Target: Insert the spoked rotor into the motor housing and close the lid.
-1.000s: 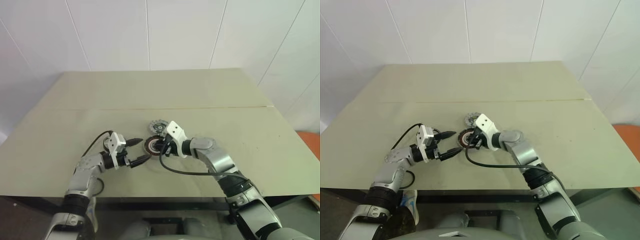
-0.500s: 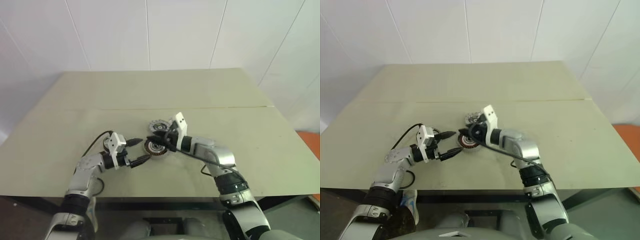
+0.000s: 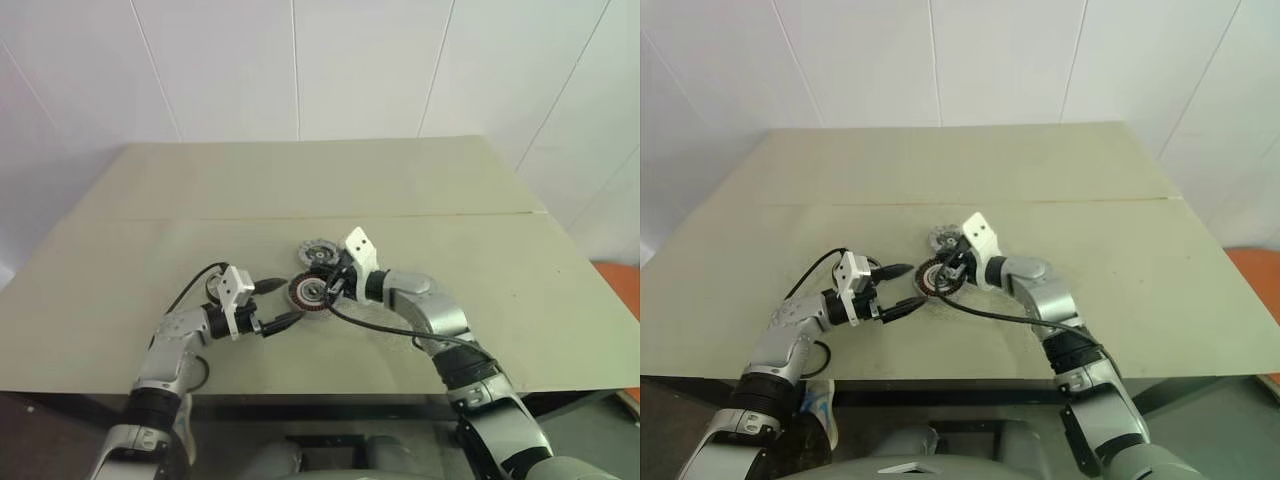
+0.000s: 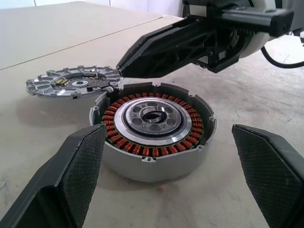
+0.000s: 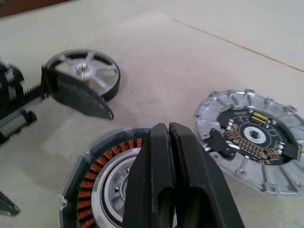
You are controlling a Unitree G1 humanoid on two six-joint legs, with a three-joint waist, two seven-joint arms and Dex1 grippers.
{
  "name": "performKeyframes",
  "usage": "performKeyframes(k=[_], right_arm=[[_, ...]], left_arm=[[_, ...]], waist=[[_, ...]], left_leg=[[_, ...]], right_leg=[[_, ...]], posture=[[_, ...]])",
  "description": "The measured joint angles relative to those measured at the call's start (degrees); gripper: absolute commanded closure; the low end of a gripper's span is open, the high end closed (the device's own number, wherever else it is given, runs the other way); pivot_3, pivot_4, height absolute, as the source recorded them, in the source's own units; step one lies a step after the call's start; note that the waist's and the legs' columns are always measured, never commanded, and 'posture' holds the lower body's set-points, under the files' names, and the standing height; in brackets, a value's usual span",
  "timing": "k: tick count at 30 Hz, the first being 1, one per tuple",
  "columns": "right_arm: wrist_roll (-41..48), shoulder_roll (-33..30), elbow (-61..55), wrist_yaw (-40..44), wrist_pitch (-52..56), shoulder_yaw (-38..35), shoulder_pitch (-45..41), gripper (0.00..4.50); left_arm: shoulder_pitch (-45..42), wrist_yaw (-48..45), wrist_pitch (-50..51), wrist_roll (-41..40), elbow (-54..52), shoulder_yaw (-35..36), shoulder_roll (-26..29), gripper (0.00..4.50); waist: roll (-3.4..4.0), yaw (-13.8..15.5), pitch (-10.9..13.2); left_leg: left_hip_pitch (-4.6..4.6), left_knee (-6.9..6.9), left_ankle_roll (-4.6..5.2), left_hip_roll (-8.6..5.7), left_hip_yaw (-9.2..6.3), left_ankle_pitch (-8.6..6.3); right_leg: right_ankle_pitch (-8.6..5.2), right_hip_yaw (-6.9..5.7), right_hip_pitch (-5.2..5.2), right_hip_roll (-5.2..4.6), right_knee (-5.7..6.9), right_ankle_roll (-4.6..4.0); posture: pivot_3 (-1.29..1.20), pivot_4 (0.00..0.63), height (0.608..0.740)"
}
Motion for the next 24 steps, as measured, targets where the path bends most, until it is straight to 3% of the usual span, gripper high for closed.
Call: performKeyframes(k=[24], right_arm=[[-7.4,-1.8,1.1,1.4,-6.4,4.2,1.8,4.47]], left_arm=[[0.0,0.1,0.0,0.0,0.0,-0.5,0.0,0.0]], waist=[[-0.01,-0.1,0.0]], left_leg=[[0.04,0.01,0.0,0.01,0.0,0.0]], right_leg=[[0.0,0.0,0.02,0.01,0.04,0.0]], posture=[[0.0,0.0,0.74]])
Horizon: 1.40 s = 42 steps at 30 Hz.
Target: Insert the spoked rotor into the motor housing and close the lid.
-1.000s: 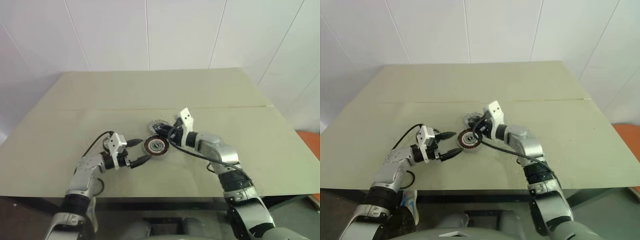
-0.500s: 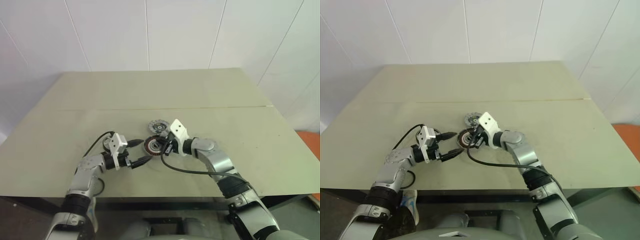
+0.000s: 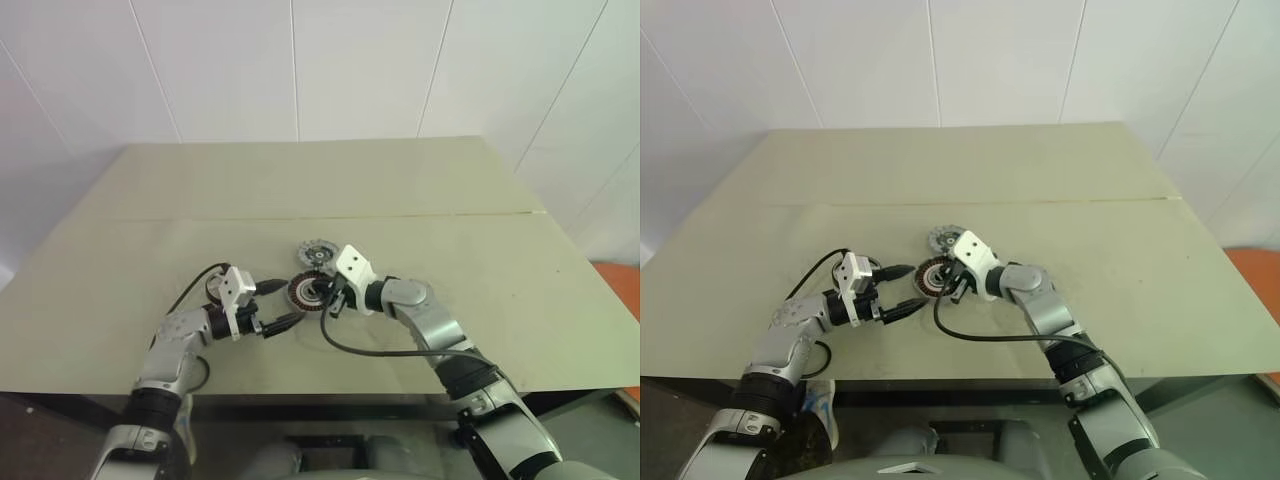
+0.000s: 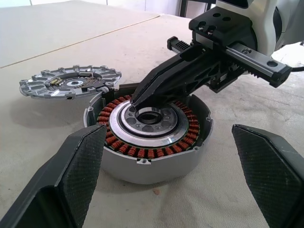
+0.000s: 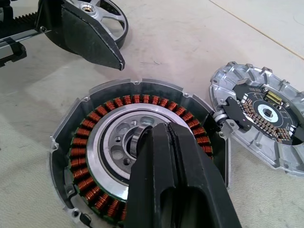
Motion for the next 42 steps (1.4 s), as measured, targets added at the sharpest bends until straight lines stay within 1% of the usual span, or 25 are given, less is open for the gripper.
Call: performKeyframes(k=[4,9,13,17,21,24,26,29,31,32,34,37,38,42], right_arm=[[0.3,0.2,-0.9,1.0,0.9,0.0,0.4,4.47],[5.4,1.8,-5.0,5.1,7.2,0.0,3.0,4.47],[6.4,1.7,-7.0,5.6,10.0,0.6,3.6,4.47],[6.1,2.5,-7.1,3.5,9.4,0.7,3.5,4.47],[6.2,5.0,-4.0,0.3,7.2,-0.6,3.3,4.47],[7.6,7.6,-1.2,-2.4,5.2,-3.8,1.5,4.47],[9.0,7.9,-1.0,-2.7,4.1,-6.2,0.1,4.47],[11.1,5.7,-2.6,1.0,3.3,-7.4,-0.5,4.47],[11.4,3.6,-3.2,3.7,3.3,-7.2,-0.4,4.47],[11.5,2.7,-3.6,4.8,3.2,-7.1,-0.2,4.47],[11.3,-0.9,-4.3,7.5,2.5,-6.4,0.1,4.47],[10.7,-6.6,-5.1,10.7,1.7,-6.3,1.4,4.47],[10.7,-7.6,-5.3,11.4,1.7,-6.3,1.6,4.47],[10.9,-10.6,-9.2,14.3,1.6,-5.7,2.2,4.47]], left_arm=[[0.0,0.0,0.0,0.0,0.0,0.0,0.0,0.0],[-0.2,0.0,0.0,0.0,0.0,0.0,0.1,0.0],[-0.2,0.2,0.0,0.0,0.0,0.0,0.3,0.0],[-0.4,0.5,0.0,0.0,0.0,0.0,0.3,0.0],[-0.7,1.0,0.8,-1.7,0.0,1.1,-0.5,0.0],[-1.6,2.3,3.6,-5.2,-0.9,3.5,-1.2,0.0],[-2.0,3.5,6.3,-7.6,-2.8,5.1,-1.2,0.0],[-2.1,6.2,13.5,-12.9,-9.0,8.1,-0.7,0.0],[-1.4,8.0,18.4,-16.6,-13.8,10.3,0.7,0.0],[-0.3,8.5,20.3,-18.0,-15.7,11.1,1.6,0.0],[5.0,9.9,26.3,-22.2,-20.5,13.8,4.3,0.0],[12.4,13.6,34.6,-28.7,-22.6,19.2,5.7,0.0],[13.7,15.6,37.1,-31.4,-22.6,21.5,5.7,0.0],[17.9,24.4,44.3,-40.0,-20.4,32.0,5.6,0.0]], waist=[[0.0,0.0,0.0],[-0.01,0.0,0.0],[-0.01,0.0,0.0],[-0.01,0.0,0.0],[-0.01,0.0,0.0],[-0.01,0.0,0.0],[-0.01,0.0,0.0],[-0.01,-0.1,0.0],[0.0,-0.3,0.0],[0.01,-0.6,0.0],[0.06,-1.5,0.0],[0.06,-1.6,0.1],[0.06,-1.5,0.1],[0.17,-1.5,0.1]], left_leg=[[0.0,0.0,0.0,0.01,0.0,0.0],[-0.01,0.01,0.0,0.01,0.0,0.0],[-0.01,0.01,0.0,0.0,0.0,0.0],[-0.01,-0.01,0.0,0.01,0.0,0.0],[-0.01,0.02,-0.01,0.01,0.0,0.0],[-0.02,0.07,-0.07,0.01,0.0,0.04],[-0.01,0.08,-0.08,0.01,-0.01,0.05],[-0.02,0.04,-0.07,0.01,-0.01,0.04],[-0.03,-0.01,-0.07,0.01,0.0,0.04],[-0.03,-0.04,-0.06,0.03,0.02,0.03],[-0.02,-0.08,-0.03,0.05,0.04,0.02],[-0.03,-0.05,-0.03,0.11,0.05,0.01],[-0.03,-0.03,-0.04,0.17,0.05,0.01],[0.08,0.01,-0.11,0.32,0.11,-0.03]], right_leg=[[0.0,0.0,0.0,0.0,0.0,0.0],[0.0,0.0,0.0,0.0,-0.01,0.0],[0.0,0.0,0.0,0.0,-0.01,0.0],[0.0,0.0,-0.02,0.0,0.0,0.0],[0.0,0.0,-0.02,0.01,0.02,0.0],[0.04,0.0,-0.02,0.03,0.06,-0.05],[0.06,0.0,0.0,0.07,0.05,-0.03],[0.06,0.0,-0.01,0.06,0.0,-0.02],[0.06,0.01,-0.05,0.06,0.0,-0.02],[0.06,0.04,-0.05,0.02,-0.01,-0.02],[0.06,0.06,-0.06,0.03,-0.03,-0.02],[0.04,0.06,-0.05,0.06,-0.03,-0.01],[-0.08,0.05,-0.04,0.1,-0.02,0.16],[-0.17,0.04,0.07,0.17,-0.01,-0.03]], posture=[[0.0,0.0,0.74],[0.0,0.0,0.74],[0.0,0.0,0.74],[0.0,0.0,0.74],[0.0,0.0,0.74],[0.0,0.0,0.74],[0.0,0.0,0.74],[0.0,0.0,0.74],[0.0,0.0,0.74],[0.0,0.0,0.74],[0.0,0.0,0.74],[0.0,0.0,0.74],[0.0,0.0,0.74],[0.0,0.0,0.74]])
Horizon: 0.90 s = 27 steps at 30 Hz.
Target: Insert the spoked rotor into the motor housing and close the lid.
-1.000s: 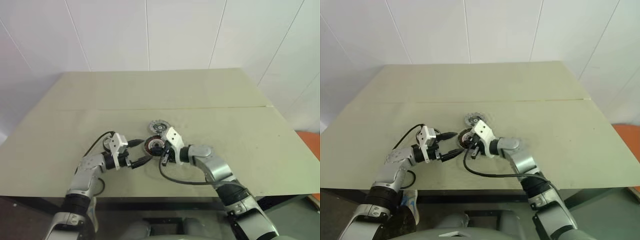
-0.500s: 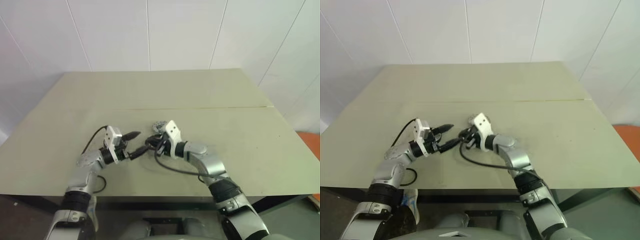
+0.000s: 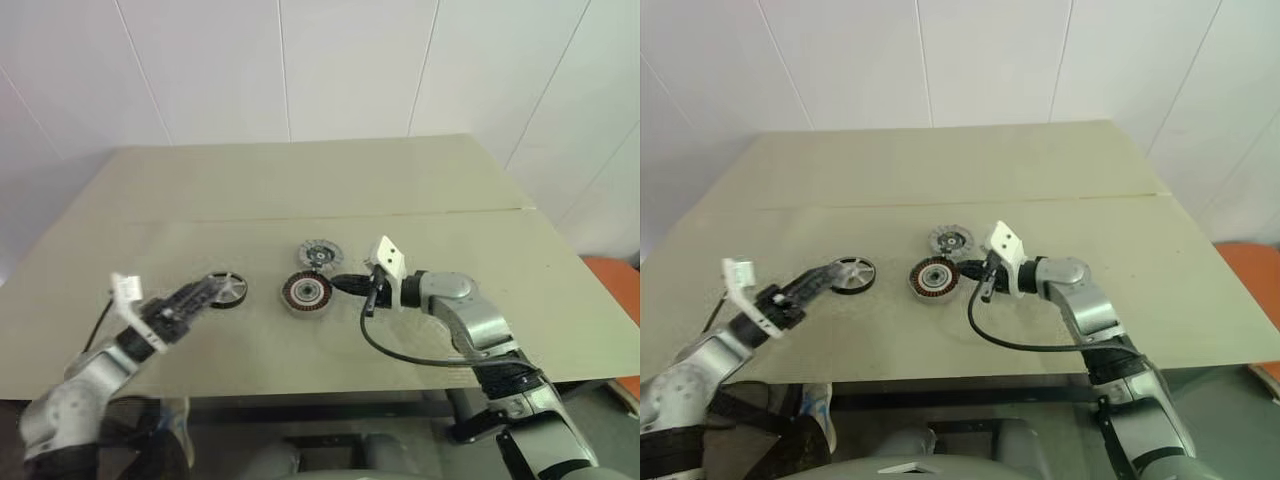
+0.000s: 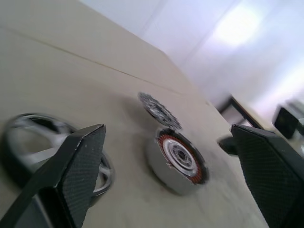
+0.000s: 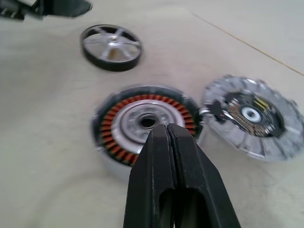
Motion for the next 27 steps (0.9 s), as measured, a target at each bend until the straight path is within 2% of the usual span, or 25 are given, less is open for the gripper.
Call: performKeyframes(k=[5,12,17,21,24,27], right_arm=[[0.0,-2.2,-0.8,0.6,0.0,-0.7,0.2,4.47],[0.0,-2.8,-1.5,0.3,-0.4,-0.7,0.5,4.47],[0.1,-3.2,-2.2,-0.4,-0.4,-1.3,1.8,4.47],[0.2,-3.1,-2.5,-1.6,-0.3,-1.9,2.1,4.47],[0.4,-2.6,-2.6,-2.5,-0.1,-2.0,2.1,4.5],[0.4,-2.6,-2.6,-3.2,0.1,-2.0,2.1,4.5]], left_arm=[[1.7,11.6,8.9,-6.5,5.8,6.4,-1.9,0.0],[-3.3,18.9,20.4,-15.0,7.5,5.4,-2.7,0.0],[-9.2,20.3,22.1,-14.5,10.2,1.9,-3.5,0.0],[-16.1,19.4,19.0,-9.6,16.1,-0.9,-3.7,0.0],[-20.1,18.1,16.3,-5.6,21.7,-2.3,-4.2,0.63],[-21.1,16.5,14.9,-2.7,24.5,-3.3,-3.9,1.62]], waist=[[-0.18,0.6,0.0],[-0.15,1.8,0.0],[-0.18,1.7,0.0],[-0.18,1.6,0.0],[-0.18,1.6,0.0],[-0.15,1.6,-0.1]], left_leg=[[-0.07,0.11,-0.05,0.04,0.03,-0.01],[-0.08,0.08,-0.08,-0.01,0.14,-0.03],[-0.08,0.07,-0.11,0.01,0.14,-0.04],[-0.1,0.04,-0.13,0.03,0.15,-0.03],[-0.1,0.02,-0.1,0.03,0.17,-0.01],[-0.09,0.03,-0.12,0.03,0.17,-0.01]], right_leg=[[0.01,-0.12,0.11,-0.1,-0.09,0.0],[0.09,-0.12,0.12,-0.17,-0.22,0.12],[0.09,-0.12,0.09,-0.15,-0.2,0.1],[0.12,-0.12,0.03,-0.12,-0.19,0.08],[0.26,-0.11,0.02,-0.13,-0.21,-0.11],[0.26,-0.11,0.03,-0.13,-0.2,-0.12]], posture=[[0.0,0.0,0.74],[0.0,0.0,0.74],[0.0,0.0,0.74],[0.0,0.0,0.74],[0.0,0.0,0.74],[0.0,0.0,0.74]])
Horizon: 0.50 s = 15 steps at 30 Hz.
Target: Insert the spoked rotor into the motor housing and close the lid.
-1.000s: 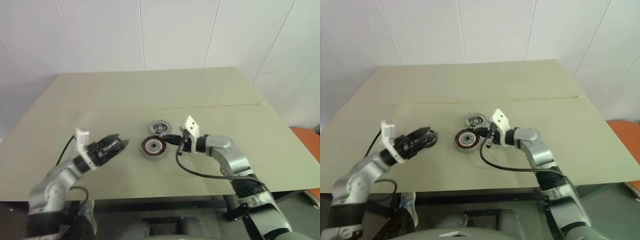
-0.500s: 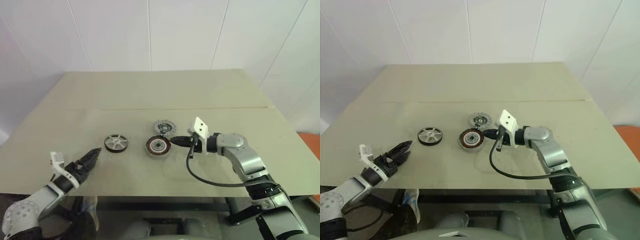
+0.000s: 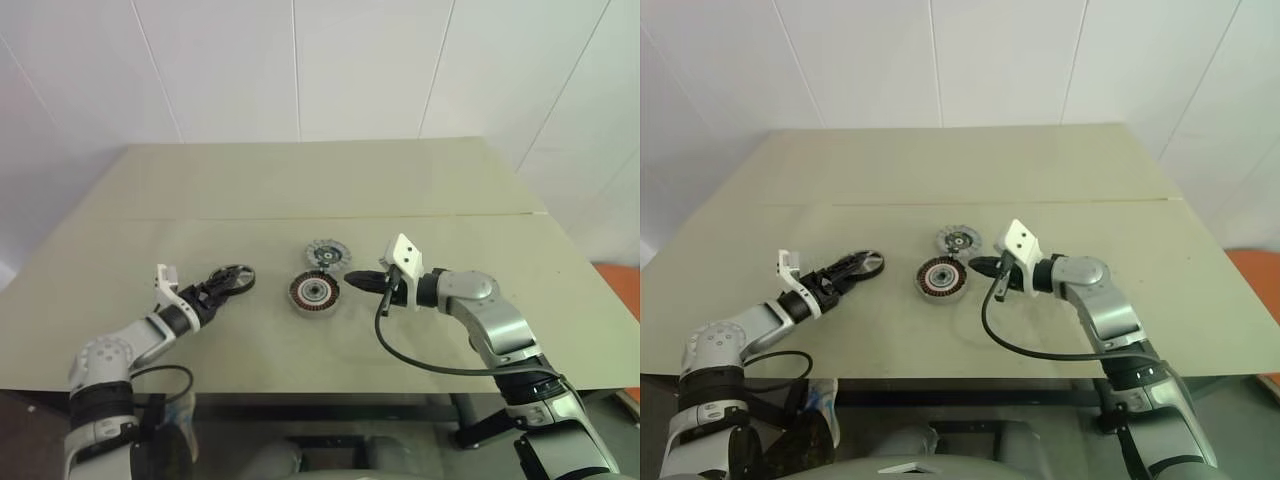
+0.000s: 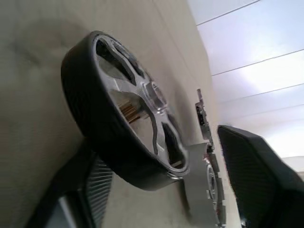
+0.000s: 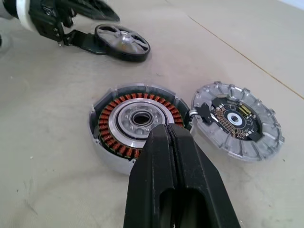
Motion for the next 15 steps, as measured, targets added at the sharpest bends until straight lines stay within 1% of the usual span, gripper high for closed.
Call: performKeyframes(k=[5,7,8,11,15], right_arm=[[0.0,-1.1,0.0,-0.7,0.0,-0.8,0.0,4.5],[0.2,-1.1,0.0,-0.7,0.2,-1.4,0.0,4.5],[0.2,-1.1,0.0,-0.7,0.4,-1.6,0.0,4.5],[1.0,-1.8,0.0,-0.3,0.8,-2.5,0.0,4.5],[2.6,-3.7,0.0,0.7,2.4,-4.3,0.1,4.5]], left_arm=[[0.1,-0.3,1.1,1.2,0.8,0.4,0.6,3.29],[-0.3,-0.5,3.4,-0.7,0.4,1.7,0.4,3.94],[-0.5,-0.2,4.2,-1.2,0.3,2.0,0.3,4.06],[-0.9,0.2,7.6,-2.8,-0.3,2.8,-0.2,4.06],[-3.4,0.0,12.0,-6.7,-1.0,3.3,-2.4,4.06]], waist=[[-0.02,-0.1,0.0],[-0.05,-0.1,0.0],[-0.04,-0.1,0.0],[-0.05,-0.1,0.0],[-0.12,0.1,0.0]], left_leg=[[-0.03,-0.01,0.02,0.0,0.0,0.0],[-0.03,-0.01,0.03,0.01,-0.01,0.01],[-0.02,-0.01,0.03,0.01,-0.01,0.01],[-0.04,0.0,0.03,0.01,-0.01,0.01],[-0.11,0.02,0.04,-0.02,-0.04,0.02]], right_leg=[[0.0,0.01,-0.02,0.0,-0.04,0.01],[0.0,0.0,-0.02,0.0,-0.03,0.01],[0.0,0.0,-0.02,0.0,-0.02,0.01],[0.0,0.0,-0.03,0.0,-0.02,0.02],[0.01,-0.02,-0.03,-0.03,-0.08,0.02]], posture=[[0.0,0.0,0.74],[0.0,0.0,0.74],[0.0,0.0,0.74],[0.0,0.0,0.74],[0.0,0.0,0.74]])
